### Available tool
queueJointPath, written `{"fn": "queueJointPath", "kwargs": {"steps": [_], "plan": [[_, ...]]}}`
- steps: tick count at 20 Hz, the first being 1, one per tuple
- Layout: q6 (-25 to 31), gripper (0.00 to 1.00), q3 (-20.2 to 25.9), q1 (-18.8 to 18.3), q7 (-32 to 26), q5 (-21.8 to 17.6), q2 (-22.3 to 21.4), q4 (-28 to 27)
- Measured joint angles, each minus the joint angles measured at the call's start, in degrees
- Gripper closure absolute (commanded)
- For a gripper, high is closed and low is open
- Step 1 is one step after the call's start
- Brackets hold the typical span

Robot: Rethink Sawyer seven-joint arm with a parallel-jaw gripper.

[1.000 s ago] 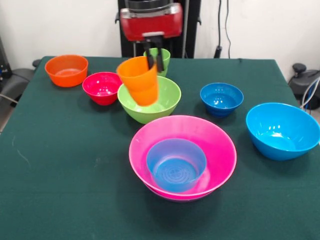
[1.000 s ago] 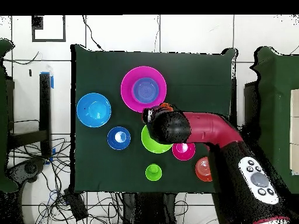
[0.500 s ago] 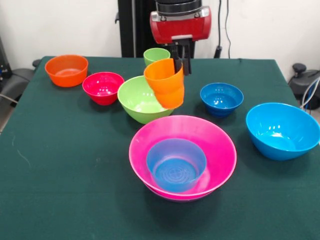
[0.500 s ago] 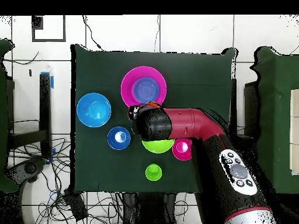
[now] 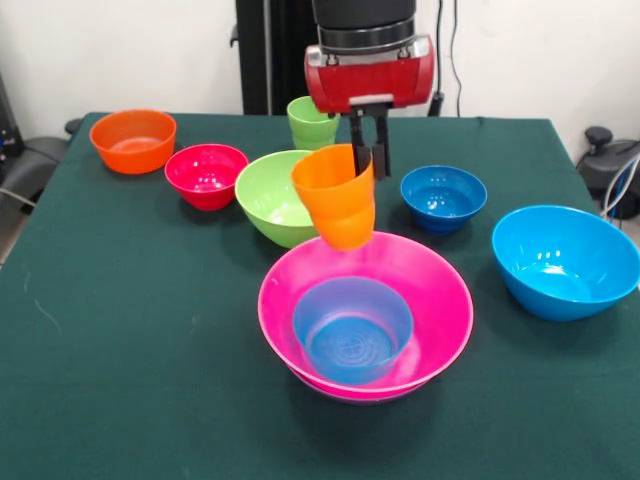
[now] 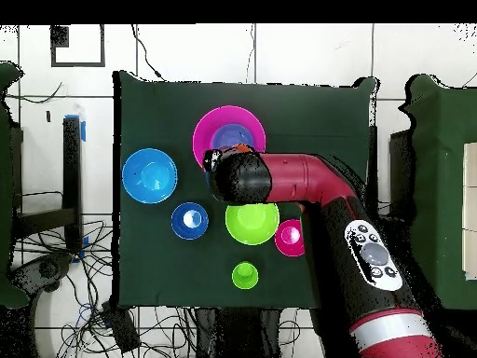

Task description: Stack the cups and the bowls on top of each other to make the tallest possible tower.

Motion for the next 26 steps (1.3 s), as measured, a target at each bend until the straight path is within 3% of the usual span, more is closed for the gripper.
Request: {"fn": "queueJointPath", "kwargs": {"steps": [9,23,24,26], "plan": [[4.1,1.00,0.0,1.4,0.0,0.2,4.5,-9.2],[5.3,1.00,0.0,2.4,0.0,0.1,10.8,-16.2],[5.3,0.00,0.0,2.4,0.0,0.1,11.7,-16.5],[5.3,0.00,0.0,2.4,0.0,0.1,11.9,-16.5]]}}
